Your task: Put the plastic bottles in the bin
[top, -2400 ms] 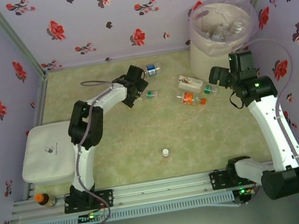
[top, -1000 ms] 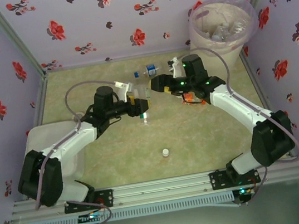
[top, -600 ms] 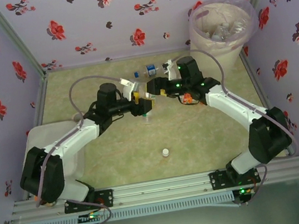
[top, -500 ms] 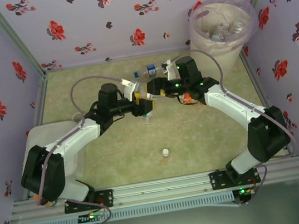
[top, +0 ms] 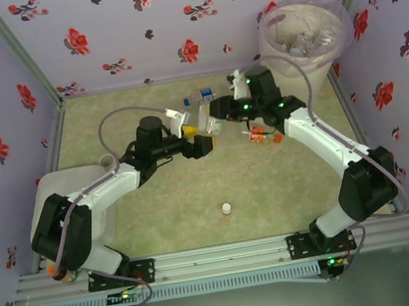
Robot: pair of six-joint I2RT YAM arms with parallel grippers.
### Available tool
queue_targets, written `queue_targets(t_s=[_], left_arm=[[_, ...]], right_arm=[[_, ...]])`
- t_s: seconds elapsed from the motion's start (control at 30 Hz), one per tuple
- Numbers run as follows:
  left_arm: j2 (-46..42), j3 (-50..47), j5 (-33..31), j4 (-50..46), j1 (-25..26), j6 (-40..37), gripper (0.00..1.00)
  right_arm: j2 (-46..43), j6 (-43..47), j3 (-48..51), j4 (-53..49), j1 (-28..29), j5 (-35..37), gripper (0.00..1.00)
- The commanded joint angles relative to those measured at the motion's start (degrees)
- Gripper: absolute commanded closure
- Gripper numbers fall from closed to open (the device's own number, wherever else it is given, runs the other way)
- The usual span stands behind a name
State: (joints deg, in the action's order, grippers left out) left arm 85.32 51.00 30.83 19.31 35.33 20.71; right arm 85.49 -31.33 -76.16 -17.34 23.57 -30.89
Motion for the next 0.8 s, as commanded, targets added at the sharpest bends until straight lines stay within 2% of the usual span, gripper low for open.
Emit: queue_targets(t_s=[0.0, 0.13, 0.2, 0.33, 0.43, 0.57, 0.77], left_arm=[[-2.92, -1.97, -3.53, 1.43, 0.09, 1.42, 0.0], [-4.27, -3.14, -7.97, -2.6, -0.17, 2.16, 0.0], [-4.62, -3.43, -10.13, -4.45, -0.18, 2.14, 0.0], [-4.72, -4.38, -13.83, -5.41, -0.18, 2.15, 0.0], [-4.64, -4.85, -15.71, -5.75, -0.18, 2.62, 0.0], [-4.87, -4.77, -16.2, -6.99, -0.18, 2.77, 0.0], [-6.12, -5.42, -17.59, -8.38, -0.18, 2.59, 0.0]], right_arm=[[-5.39, 8.5, -9.49, -9.33, -5.56, 7.91, 0.71], [-5.82, 16.47, -22.92, -18.06, -12.4, 20.75, 0.8], [-5.08, 18.62, -28.12, -18.42, -15.21, 27.37, 0.86], [0.25, 19.82, -37.46, -17.0, -21.84, 33.32, 0.92], [7.66, 19.51, -45.36, -16.13, -25.68, 35.43, 0.95], [19.0, 18.57, -57.33, -18.55, -28.3, 34.59, 0.96], [30.45, 14.93, -65.72, -17.55, -29.2, 26.59, 0.97]])
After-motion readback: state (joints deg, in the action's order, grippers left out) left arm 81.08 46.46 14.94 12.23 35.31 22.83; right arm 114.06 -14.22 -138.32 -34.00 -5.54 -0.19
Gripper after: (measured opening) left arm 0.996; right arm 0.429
